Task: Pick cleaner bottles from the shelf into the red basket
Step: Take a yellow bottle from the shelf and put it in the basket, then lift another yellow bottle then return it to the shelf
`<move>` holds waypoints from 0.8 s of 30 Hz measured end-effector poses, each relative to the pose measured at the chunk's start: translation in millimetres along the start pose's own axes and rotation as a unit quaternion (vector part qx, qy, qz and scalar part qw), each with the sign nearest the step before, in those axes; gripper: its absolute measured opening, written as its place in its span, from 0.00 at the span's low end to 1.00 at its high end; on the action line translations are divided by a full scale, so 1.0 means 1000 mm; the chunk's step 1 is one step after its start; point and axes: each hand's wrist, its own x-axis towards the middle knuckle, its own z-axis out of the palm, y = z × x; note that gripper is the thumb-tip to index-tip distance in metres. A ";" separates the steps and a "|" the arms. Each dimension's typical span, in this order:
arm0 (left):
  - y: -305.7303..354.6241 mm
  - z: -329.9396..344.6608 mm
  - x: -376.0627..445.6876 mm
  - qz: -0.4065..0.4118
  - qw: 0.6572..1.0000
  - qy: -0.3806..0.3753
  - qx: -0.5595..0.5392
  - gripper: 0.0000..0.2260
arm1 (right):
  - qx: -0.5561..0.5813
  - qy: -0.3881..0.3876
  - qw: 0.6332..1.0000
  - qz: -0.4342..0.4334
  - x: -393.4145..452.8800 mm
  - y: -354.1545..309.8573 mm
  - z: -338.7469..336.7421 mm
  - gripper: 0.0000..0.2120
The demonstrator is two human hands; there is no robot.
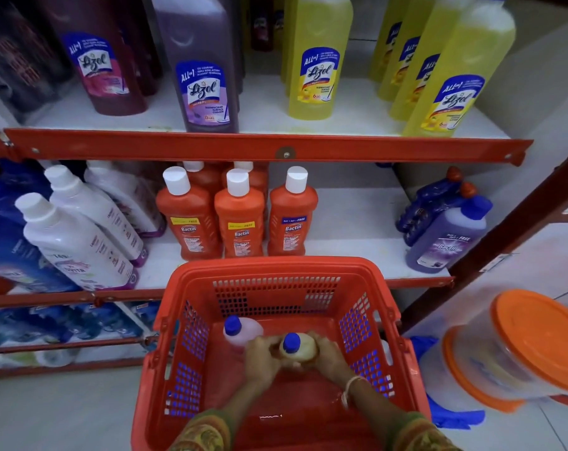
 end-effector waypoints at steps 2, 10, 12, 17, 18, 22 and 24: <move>0.001 -0.001 0.002 0.013 1.000 -0.002 0.025 0.23 | -0.027 -0.010 1.000 -0.004 0.002 -0.001 -0.004 0.28; 0.035 -0.044 0.010 0.074 0.990 -0.056 0.103 0.25 | -0.057 -0.103 0.989 -0.087 0.004 -0.029 -0.076 0.29; 0.062 -0.062 0.010 0.099 0.993 -0.019 0.065 0.23 | 0.016 -0.074 0.991 -0.106 -0.004 -0.049 -0.107 0.29; 0.153 -0.100 0.011 0.208 0.976 0.053 -0.033 0.16 | 0.120 0.069 0.969 -0.205 -0.028 -0.108 -0.186 0.20; 0.169 -0.106 0.013 0.237 0.968 0.075 -0.041 0.15 | 0.135 0.100 0.961 -0.219 -0.032 -0.118 -0.201 0.18; 0.228 -0.124 0.027 0.361 0.913 0.189 -0.008 0.12 | 0.245 0.212 0.906 -0.271 -0.040 -0.150 -0.256 0.18; 0.252 -0.132 0.035 0.404 0.882 0.242 0.014 0.12 | 0.293 0.263 0.874 -0.284 -0.039 -0.159 -0.280 0.19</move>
